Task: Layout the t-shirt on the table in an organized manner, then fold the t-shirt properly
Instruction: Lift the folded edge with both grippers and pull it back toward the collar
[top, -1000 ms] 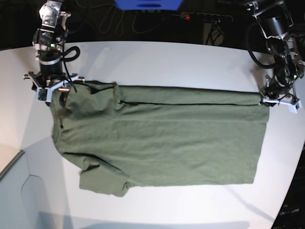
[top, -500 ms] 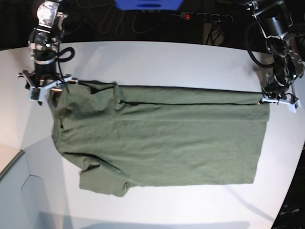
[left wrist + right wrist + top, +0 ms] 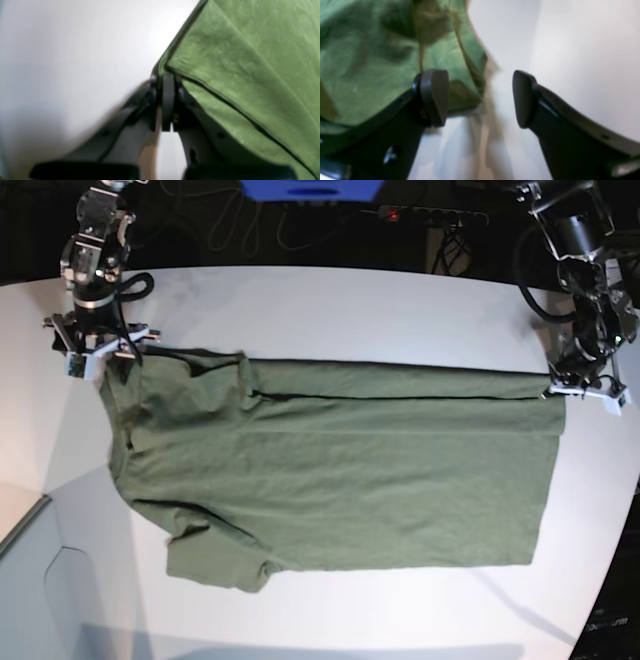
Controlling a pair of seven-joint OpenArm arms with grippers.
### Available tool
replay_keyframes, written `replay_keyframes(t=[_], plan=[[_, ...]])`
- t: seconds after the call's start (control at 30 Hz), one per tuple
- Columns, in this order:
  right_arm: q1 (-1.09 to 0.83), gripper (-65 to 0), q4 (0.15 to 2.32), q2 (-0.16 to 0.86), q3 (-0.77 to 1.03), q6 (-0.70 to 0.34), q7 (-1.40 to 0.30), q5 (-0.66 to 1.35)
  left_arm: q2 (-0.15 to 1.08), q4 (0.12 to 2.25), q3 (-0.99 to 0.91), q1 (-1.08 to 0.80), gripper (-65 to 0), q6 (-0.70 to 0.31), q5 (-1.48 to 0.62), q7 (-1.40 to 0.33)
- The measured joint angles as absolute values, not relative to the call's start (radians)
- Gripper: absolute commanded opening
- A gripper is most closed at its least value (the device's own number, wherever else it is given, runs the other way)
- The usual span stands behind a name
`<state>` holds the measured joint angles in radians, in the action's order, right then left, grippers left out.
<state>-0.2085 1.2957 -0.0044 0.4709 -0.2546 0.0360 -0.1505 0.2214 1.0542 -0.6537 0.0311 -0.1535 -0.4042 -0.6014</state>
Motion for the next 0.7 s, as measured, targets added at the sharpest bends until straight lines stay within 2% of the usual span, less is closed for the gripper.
replay_keyframes(t=[0.1, 0.17, 0.23, 0.37, 0.4, 0.57, 0.7], plan=[[-0.194, -26.5, 1.242, 0.016, 0.477, -0.254, 0.038, -0.152, 0.222, 1.054, -0.654, 0.031, -65.0, -0.154, -0.404, -0.601], [-0.187, -31.2, 1.209, 0.019, 0.477, -0.254, 0.045, -0.146, 0.221, 1.054, -0.654, 0.031, -65.0, -0.154, -0.404, -0.601], [-0.177, -39.2, 1.188, 0.033, 0.472, -0.255, 0.050, -0.147, 0.221, 1.054, -0.654, 0.031, -65.0, -0.154, -0.404, -0.602], [-0.171, -61.5, 1.173, 0.038, 0.472, -0.255, 0.054, -0.149, 0.221, 1.054, -0.654, 0.031, -65.0, -0.154, -0.404, -0.603], [-0.176, -65.0, 1.173, 0.038, 0.471, -0.255, 0.055, -0.149, 0.221, 1.054, -0.654, 0.031, -65.0, -0.154, -0.404, -0.606], [-0.181, -65.0, 1.190, 0.038, 0.473, -0.256, 0.045, -0.150, 0.221, 1.064, -0.654, 0.021, -65.0, -0.154, -0.409, -0.613], [-0.237, -65.0, 1.303, 0.036, 0.478, -0.320, 0.029, -0.154, 0.216, 1.173, -0.653, -0.032, -65.0, -0.149, -0.408, -0.639]])
